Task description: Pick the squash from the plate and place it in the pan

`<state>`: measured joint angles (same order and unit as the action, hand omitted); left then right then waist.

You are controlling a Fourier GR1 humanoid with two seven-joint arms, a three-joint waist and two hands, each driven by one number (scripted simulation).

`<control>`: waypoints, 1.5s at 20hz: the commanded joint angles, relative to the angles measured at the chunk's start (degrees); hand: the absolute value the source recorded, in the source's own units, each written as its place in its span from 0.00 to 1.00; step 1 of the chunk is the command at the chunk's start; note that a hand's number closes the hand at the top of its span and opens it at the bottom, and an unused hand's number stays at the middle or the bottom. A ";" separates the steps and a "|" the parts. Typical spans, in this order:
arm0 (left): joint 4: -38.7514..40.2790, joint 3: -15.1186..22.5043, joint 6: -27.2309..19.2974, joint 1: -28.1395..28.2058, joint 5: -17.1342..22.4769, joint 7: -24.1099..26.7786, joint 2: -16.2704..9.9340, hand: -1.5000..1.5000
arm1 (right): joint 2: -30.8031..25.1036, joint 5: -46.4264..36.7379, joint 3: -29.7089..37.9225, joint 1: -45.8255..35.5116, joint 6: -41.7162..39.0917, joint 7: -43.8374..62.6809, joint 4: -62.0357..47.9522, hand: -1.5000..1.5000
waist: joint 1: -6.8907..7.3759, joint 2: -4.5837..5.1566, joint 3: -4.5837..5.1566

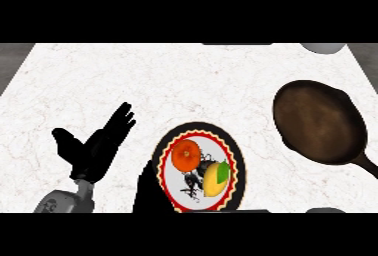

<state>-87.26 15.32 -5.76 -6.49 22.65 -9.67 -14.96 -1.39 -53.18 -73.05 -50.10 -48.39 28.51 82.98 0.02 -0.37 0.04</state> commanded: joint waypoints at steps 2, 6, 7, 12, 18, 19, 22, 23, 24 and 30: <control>-4.62 -1.17 -0.13 -0.80 0.18 -5.14 -0.17 0.50 | 1.34 -4.05 0.17 3.23 -0.99 1.67 -0.65 0.00 | 0.43 0.30 -0.04; -3.65 0.51 1.07 3.42 -2.39 -0.37 1.75 0.50 | 1.32 -8.39 0.64 5.25 -2.65 2.55 1.27 0.00 | 0.34 0.27 -0.03; -0.53 -0.20 1.74 2.79 -2.55 0.89 1.90 0.50 | 1.33 -10.47 -0.99 4.13 1.11 0.74 -3.24 0.00 | 0.39 0.36 -0.03; -0.32 -1.95 2.52 1.55 -2.01 -0.71 1.88 0.50 | -5.32 -16.29 -1.86 3.04 4.61 -2.18 -1.49 0.00 | 0.12 0.38 -0.04; -1.25 -3.75 3.36 1.36 -2.21 -2.81 2.48 0.50 | -0.59 -20.93 1.57 4.14 7.42 -7.64 -9.14 0.00 | 0.27 0.42 -0.03; -2.92 -0.82 0.22 2.17 -5.35 -2.98 4.63 0.50 | -5.82 -20.86 2.09 5.10 9.26 -9.55 -6.09 0.00 | 0.16 0.37 -0.04; -1.98 -2.35 2.54 3.39 -4.86 -1.41 4.36 0.50 | -3.36 -24.41 3.48 5.41 8.87 -10.77 -8.53 0.00 | 0.21 0.35 -0.03; -2.44 -2.06 3.87 4.33 -4.88 -0.65 4.19 0.50 | 0.04 -25.48 3.83 6.10 7.90 -9.82 -9.79 0.00 | 0.26 0.35 -0.03; -0.48 -2.98 2.97 2.91 -5.39 1.00 5.29 0.50 | -2.58 -26.13 4.33 5.23 10.77 -12.18 -10.31 0.00 | 0.21 0.38 -0.03; -0.04 -2.45 3.75 3.23 -6.46 0.20 6.10 0.50 | -1.93 -29.70 4.72 4.61 17.44 -19.05 -14.22 1.00 | 0.36 0.40 -0.03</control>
<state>-87.83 12.33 -1.94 -3.55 17.12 -9.70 -10.10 -3.34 -80.12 -67.76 -45.26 -35.45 13.33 70.96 0.35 -0.25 0.08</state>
